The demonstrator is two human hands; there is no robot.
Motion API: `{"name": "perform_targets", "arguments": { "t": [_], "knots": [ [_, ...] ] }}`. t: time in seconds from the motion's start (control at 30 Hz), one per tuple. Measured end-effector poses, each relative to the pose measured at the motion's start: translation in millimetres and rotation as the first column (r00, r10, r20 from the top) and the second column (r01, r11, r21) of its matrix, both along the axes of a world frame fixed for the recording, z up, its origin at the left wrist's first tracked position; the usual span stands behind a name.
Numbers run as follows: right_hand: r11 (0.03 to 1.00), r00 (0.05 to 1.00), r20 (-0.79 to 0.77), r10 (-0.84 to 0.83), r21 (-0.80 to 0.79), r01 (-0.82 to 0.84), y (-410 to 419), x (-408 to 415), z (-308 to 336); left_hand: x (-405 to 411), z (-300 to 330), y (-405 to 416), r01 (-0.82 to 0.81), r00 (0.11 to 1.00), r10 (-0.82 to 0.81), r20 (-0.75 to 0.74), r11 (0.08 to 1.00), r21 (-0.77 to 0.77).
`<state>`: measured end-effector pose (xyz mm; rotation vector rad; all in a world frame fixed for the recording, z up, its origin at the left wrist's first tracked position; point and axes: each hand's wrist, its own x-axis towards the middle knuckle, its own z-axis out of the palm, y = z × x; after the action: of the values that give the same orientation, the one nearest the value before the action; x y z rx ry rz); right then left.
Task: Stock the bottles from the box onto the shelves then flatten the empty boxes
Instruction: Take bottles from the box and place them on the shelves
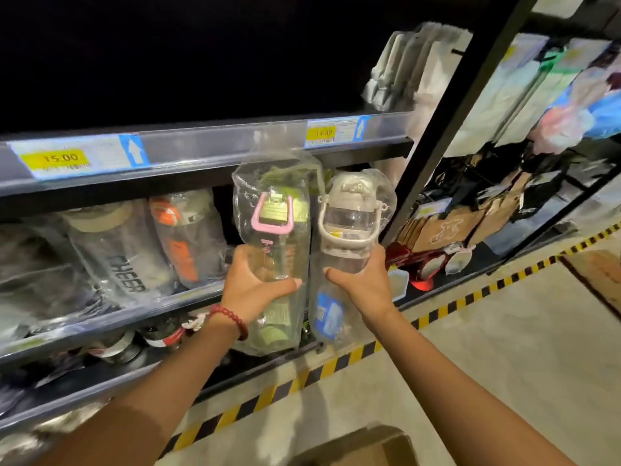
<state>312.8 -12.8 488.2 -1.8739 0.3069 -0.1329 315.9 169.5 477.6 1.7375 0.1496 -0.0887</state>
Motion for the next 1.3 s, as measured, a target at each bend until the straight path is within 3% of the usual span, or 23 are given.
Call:
{"name": "perform_targets", "arguments": {
  "t": [0.17, 0.57, 0.77, 1.03, 1.3],
  "knots": [
    [0.998, 0.998, -0.017, 0.055, -0.042, -0.056, -17, 41, -4, 22, -19, -26, -0.087, 0.996, 0.087, -0.006, 0.996, -0.029],
    [0.989, 0.987, -0.069, 0.148, 0.002, -0.148, -47, 103, -21, 67, -32, -56, -0.266, 0.961, 0.275, -0.019, 0.908, -0.325],
    [0.984, 0.988, 0.018, 0.156, -0.085, -0.154, -49, 119, -18, 76, -30, -54, -0.407, 0.899, 0.438, -0.018, 0.819, -0.405],
    [0.957, 0.966, 0.131, 0.222, -0.221, -0.190, -41, 139, -23, 90, -31, -62, -0.476, 0.859, 0.511, -0.040, 0.767, -0.430],
    [0.879, 0.954, 0.059, 0.293, -0.410, -0.244, -36, 155, -29, 104, -33, -69, -0.549, 0.806, 0.588, -0.065, 0.704, -0.450]
  ]
}}
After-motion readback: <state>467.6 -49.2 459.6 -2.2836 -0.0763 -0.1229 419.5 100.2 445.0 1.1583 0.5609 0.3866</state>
